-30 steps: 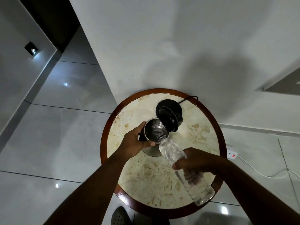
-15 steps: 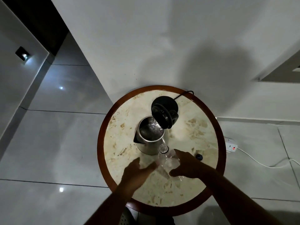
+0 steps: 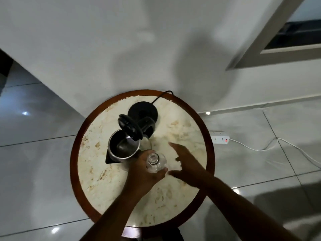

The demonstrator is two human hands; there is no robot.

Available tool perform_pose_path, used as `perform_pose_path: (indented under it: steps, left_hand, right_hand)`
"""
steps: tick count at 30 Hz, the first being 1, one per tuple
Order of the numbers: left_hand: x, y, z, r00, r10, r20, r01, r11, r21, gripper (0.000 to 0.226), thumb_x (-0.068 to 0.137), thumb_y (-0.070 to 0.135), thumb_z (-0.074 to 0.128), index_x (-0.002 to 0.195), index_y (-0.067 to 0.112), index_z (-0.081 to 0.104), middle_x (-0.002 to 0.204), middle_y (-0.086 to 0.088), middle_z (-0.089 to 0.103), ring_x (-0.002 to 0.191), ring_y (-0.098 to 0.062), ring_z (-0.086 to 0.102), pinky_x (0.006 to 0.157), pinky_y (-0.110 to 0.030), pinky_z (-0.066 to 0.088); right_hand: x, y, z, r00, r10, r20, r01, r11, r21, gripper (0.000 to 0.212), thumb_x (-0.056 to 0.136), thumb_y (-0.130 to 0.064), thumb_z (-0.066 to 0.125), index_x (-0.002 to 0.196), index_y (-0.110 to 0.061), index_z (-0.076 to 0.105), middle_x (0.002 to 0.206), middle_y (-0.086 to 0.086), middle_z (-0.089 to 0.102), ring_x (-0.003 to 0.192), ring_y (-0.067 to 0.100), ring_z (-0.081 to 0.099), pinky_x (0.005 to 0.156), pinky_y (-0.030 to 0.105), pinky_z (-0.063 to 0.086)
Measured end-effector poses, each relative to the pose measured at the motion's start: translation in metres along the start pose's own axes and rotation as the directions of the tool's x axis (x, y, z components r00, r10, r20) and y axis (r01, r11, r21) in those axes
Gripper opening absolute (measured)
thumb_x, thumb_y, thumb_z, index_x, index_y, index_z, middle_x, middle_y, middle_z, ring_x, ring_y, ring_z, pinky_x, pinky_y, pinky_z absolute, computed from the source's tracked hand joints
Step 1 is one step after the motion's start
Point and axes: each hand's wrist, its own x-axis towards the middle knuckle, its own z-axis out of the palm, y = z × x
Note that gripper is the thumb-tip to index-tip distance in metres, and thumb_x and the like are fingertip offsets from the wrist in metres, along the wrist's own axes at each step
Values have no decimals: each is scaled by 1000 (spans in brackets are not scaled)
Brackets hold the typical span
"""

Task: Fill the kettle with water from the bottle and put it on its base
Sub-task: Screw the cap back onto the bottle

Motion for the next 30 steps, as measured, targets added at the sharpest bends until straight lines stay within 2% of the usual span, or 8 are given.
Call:
perform_pose_path:
  steps: [5, 11, 13, 15, 18, 22, 25, 30]
  left_hand:
    - [9, -1, 15, 999, 48, 2, -48, 997, 66, 57, 57, 27, 90, 105, 36, 61, 102, 17, 69, 95, 7, 64, 74, -4, 47]
    - [18, 5, 30, 995, 78, 62, -85, 989, 120, 68, 60, 30, 90, 119, 33, 57, 115, 15, 64, 106, -1, 61, 73, 0, 45]
    - [21, 9, 31, 994, 86, 65, -93, 990, 109, 68, 61, 28, 90, 121, 30, 58, 117, 14, 63, 109, -3, 60, 77, -4, 47]
    - [25, 13, 35, 993, 90, 79, -98, 989, 106, 69, 62, 26, 90, 123, 26, 58, 118, 11, 64, 109, -5, 61, 83, -11, 50]
    - [27, 20, 32, 991, 78, 105, -86, 993, 76, 67, 62, 21, 91, 121, 23, 59, 115, 8, 66, 106, -7, 62, 74, -5, 48]
    - [27, 29, 26, 981, 96, 168, -107, 992, 61, 70, 63, 19, 91, 124, 21, 58, 116, 10, 63, 105, 1, 59, 73, 0, 44]
    - [30, 29, 25, 972, 105, 210, -127, 987, 94, 73, 64, 22, 90, 128, 19, 56, 119, 11, 63, 107, -5, 60, 78, -1, 43]
    - [32, 28, 19, 967, 66, 245, -102, 985, 136, 78, 54, 46, 77, 128, 32, 53, 96, 38, 52, 90, 10, 53, 67, 2, 41]
  right_hand:
    - [7, 65, -21, 970, 230, -77, -241, 942, -233, 65, 80, -23, 72, 138, -18, 42, 126, 12, 47, 111, 29, 54, 92, 38, 48]
    - [20, 87, 11, 983, 173, -56, -181, 892, -415, 19, 89, -13, 53, 105, -7, 60, 107, 15, 47, 86, 35, 62, 75, 35, 50]
    - [19, 83, 4, 971, 182, -153, -226, 910, -348, 18, 90, -11, 53, 105, -6, 63, 106, 14, 50, 89, 31, 62, 73, 29, 46]
    - [15, 72, -22, 887, 284, -364, -340, 935, -99, 23, 86, -12, 65, 108, -6, 66, 107, 11, 60, 91, 21, 61, 75, 20, 42]
    - [-2, 27, -74, 849, 223, -479, -227, 973, 50, 29, 78, -16, 76, 106, -14, 69, 98, -2, 60, 74, -1, 56, 66, 1, 38]
    - [-18, -50, -97, 982, -87, -170, 56, 982, -180, 31, 82, -18, 71, 112, -19, 65, 101, -9, 51, 83, 4, 52, 76, 8, 38]
    - [-12, -73, -86, 975, -215, 52, 219, 911, -349, 25, 89, -14, 60, 114, -13, 61, 111, 0, 52, 87, 9, 51, 73, 9, 35]
    - [1, -82, -72, 930, -292, 224, 368, 773, -517, 21, 86, -3, 58, 107, -5, 61, 113, 11, 55, 87, 18, 55, 74, 21, 46]
